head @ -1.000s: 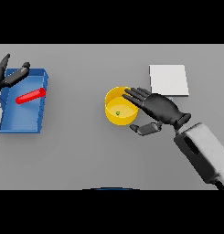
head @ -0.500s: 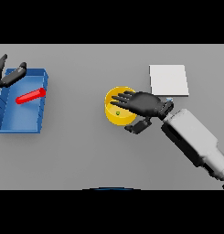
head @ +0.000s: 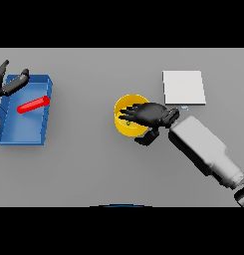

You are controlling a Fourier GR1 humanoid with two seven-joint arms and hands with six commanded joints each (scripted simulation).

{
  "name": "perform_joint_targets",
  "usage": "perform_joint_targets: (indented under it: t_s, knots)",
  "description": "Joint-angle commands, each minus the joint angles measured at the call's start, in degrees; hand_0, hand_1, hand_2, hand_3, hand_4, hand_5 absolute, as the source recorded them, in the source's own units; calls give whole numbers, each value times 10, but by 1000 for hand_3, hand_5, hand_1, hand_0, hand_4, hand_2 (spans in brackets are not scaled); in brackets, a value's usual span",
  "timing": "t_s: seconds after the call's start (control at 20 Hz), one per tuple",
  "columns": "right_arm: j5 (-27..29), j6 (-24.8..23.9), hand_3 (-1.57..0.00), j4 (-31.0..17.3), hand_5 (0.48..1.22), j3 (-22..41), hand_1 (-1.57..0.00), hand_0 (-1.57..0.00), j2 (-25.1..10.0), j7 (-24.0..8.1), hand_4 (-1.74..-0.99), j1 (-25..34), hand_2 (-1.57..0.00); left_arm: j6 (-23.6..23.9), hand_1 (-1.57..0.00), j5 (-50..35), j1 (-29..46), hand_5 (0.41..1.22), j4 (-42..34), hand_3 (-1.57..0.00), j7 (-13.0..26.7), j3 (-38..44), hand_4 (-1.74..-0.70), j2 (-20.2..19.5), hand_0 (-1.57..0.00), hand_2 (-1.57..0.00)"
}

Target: Pick up the red beaker and tilt it to pour out 1 green nut into yellow bowl. Pick up the yellow bowl and place it on the metallic measuring scale.

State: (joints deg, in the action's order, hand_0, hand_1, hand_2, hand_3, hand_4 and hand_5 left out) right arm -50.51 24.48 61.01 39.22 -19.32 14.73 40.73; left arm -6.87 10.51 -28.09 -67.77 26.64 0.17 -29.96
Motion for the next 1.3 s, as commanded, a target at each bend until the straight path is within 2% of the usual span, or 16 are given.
perform_joint_targets:
  t_s: [0.0, 0.1, 0.15, 0.2, 0.25, 0.3, 0.4, 0.45, 0.5, 0.7, 0.8, 0.95, 1.15, 1.25]
  knots:
    - [-2, -4, -41, -8, 732, -1, 1, 1, 2, -5, -1209, 1, -9, -1, 1, -1, -3, 713, 2, 1, 1, 0, -789, 0, 1, 1]
    - [-2, 0, -130, -4, 809, 2, -60, -48, 9, -11, -1261, 1, -88, 1, 1, 0, -4, 712, 4, 1, 0, 0, -791, 2, 1, 1]
    - [-3, -4, -215, -8, 891, 3, -183, -193, 6, 3, -1309, 1, -189, 2, 1, 1, 1, 711, 8, 1, -10, 1, -791, 0, 1, 1]
    - [-4, -5, -322, -2, 957, 3, -407, -455, 5, 1, -1363, -1, -349, 2, 1, 1, -1, 710, 10, 1, -11, 4, -789, -3, 1, 1]
    - [-3, -4, -572, 8, 1010, 4, -640, -678, 0, 1, -1435, -8, -594, 1, 1, 0, 4, 710, 3, 1, -14, 3, -788, -3, 1, 1]
    - [0, -9, -679, 3, 1052, 3, -826, -857, 0, 17, -1492, -6, -789, 0, 1, -2, 4, 710, 5, 1, -15, 3, -788, -2, 1, 1]
    - [-1, 1, -882, 2, 1113, 6, -1094, -1114, 2, 11, -1578, 4, -1071, 1, 1, 1, 3, 707, 8, 1, -13, 0, -787, 2, 1, 1]
    - [5, 7, -969, 4, 1135, 4, -1189, -1205, -5, 19, -1611, 5, -1129, -1, 1, 2, 1, 709, 13, 1, -14, 0, -785, 0, 1, 1]
    - [10, 12, -1027, 7, 1152, 2, -1266, -1278, -6, 11, -1637, 0, -1187, 3, 1, 5, -4, 712, 16, 1, -10, -2, -784, 3, 1, 1]
    - [20, 30, -1171, 19, 1193, 0, -1446, -1451, -13, -2, -1698, 1, -1330, 1, 1, 1, -2, 712, 5, 1, -18, -1, -785, 2, 1, 1]
    - [23, 25, -1198, 24, 1203, -1, -1491, -1494, -20, 1, -1714, 1, -1362, -1, 1, -2, -3, 704, 9, 1, -11, 2, -786, 1, 1, 1]
    - [36, 47, -1173, 54, 1212, -10, -1530, -1532, -30, -8, -1727, 10, -1440, -3, 1, 1, 0, 706, 1, 1, -13, -2, -775, -2, 1, 1]
    - [51, 77, -1153, 92, 1217, -28, -1554, -1555, -55, -35, -1735, 15, -1491, -3, 1, 3, -5, 702, 12, 1, -17, -2, -776, 0, 1, 1]
    - [51, 78, -1215, 108, 1219, -33, -1560, -1561, -59, -62, -1737, 13, -1433, -5, 1, -5, -6, 702, 10, 1, -15, 5, -782, -3, 1, 1]
